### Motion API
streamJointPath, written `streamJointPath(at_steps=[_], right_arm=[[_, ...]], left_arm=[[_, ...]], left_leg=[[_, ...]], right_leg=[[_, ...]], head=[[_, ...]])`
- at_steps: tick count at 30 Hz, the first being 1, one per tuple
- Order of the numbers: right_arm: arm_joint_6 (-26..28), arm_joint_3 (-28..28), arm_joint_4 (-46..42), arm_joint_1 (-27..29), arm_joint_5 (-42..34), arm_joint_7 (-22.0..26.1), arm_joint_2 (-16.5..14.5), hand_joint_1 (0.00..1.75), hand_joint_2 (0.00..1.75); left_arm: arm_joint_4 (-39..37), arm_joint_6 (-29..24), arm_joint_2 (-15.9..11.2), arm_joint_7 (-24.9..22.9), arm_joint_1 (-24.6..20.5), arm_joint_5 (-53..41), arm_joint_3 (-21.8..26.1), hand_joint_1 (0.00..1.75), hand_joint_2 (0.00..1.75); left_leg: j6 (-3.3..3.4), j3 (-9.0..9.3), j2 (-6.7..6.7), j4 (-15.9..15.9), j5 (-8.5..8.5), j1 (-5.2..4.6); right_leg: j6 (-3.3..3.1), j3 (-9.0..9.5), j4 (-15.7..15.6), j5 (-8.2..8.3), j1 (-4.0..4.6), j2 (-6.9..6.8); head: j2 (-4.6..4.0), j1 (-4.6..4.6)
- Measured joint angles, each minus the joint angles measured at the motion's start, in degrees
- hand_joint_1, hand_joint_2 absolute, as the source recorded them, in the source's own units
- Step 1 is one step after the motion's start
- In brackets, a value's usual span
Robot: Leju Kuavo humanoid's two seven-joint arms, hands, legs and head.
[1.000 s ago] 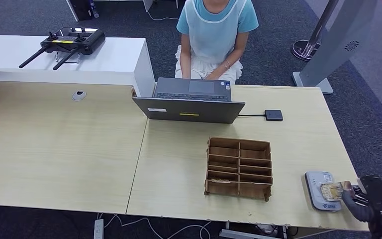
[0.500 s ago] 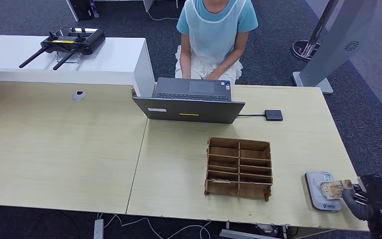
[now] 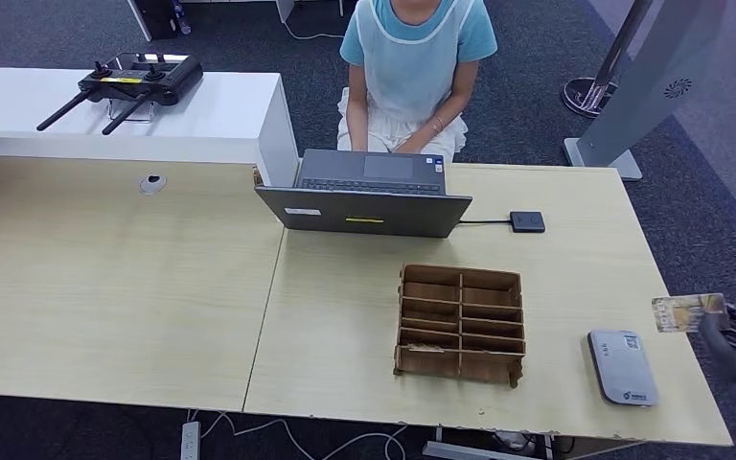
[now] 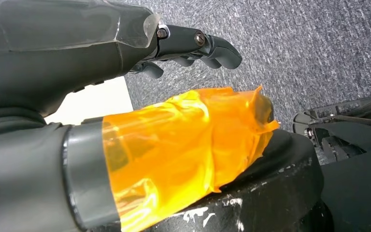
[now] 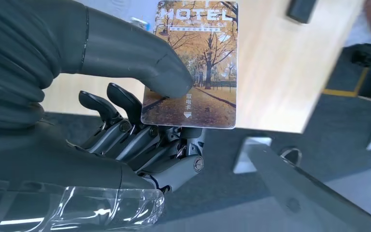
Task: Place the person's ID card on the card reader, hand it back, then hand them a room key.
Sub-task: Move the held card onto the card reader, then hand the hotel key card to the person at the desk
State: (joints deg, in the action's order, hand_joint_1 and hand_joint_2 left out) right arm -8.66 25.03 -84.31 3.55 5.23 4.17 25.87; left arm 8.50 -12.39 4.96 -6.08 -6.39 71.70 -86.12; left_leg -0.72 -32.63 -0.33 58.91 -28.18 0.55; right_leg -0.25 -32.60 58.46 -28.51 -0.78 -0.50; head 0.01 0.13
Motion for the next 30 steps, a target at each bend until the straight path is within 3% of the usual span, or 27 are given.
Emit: streamJointPath(at_steps=[9,15,18,25,30], right_arm=[[4.46,-3.76,-6.36,-6.67,3.14,-1.18,5.20,1.75,1.75],[5.73,-6.22,-7.39,-9.00,4.75,-1.27,6.62,1.75,1.75],[8.46,-8.63,-7.39,-11.64,10.41,-1.37,6.93,1.75,1.75],[13.21,-20.25,-4.39,-26.72,23.65,-4.54,6.27,1.75,1.75],[15.45,-30.44,1.33,-39.39,32.66,-6.39,4.10,1.75,1.75]], left_arm=[[0.00,0.04,0.02,0.27,-0.04,0.18,0.00,0.00,0.00],[0.00,0.04,0.02,0.33,-0.02,0.28,0.00,0.00,0.00],[0.00,0.19,0.02,0.35,-0.06,0.14,-0.02,0.00,0.00],[0.00,1.09,0.04,-0.18,-0.37,-1.71,-0.58,0.00,0.00],[0.00,1.75,0.03,-0.30,-0.73,-4.66,-1.21,0.00,0.00]], left_leg=[[0.00,0.04,0.05,0.01,0.01,-0.01],[0.01,-0.01,0.00,0.00,0.02,-0.01],[0.01,-0.03,0.12,0.00,0.01,-0.01],[-0.04,0.04,0.29,-0.01,0.11,0.00],[-0.12,0.05,0.27,-0.01,0.21,0.02]], right_leg=[[0.00,0.01,0.02,0.02,-0.01,0.03],[0.00,0.00,0.03,0.02,0.00,0.00],[0.00,-0.02,0.06,0.03,-0.01,0.12],[-0.10,-0.03,0.13,0.15,0.00,0.27],[-0.14,-0.04,0.17,0.20,0.02,0.26]], head=[[0.00,0.00],[-0.01,0.00],[0.01,-0.01],[0.00,0.00],[0.00,0.00]])
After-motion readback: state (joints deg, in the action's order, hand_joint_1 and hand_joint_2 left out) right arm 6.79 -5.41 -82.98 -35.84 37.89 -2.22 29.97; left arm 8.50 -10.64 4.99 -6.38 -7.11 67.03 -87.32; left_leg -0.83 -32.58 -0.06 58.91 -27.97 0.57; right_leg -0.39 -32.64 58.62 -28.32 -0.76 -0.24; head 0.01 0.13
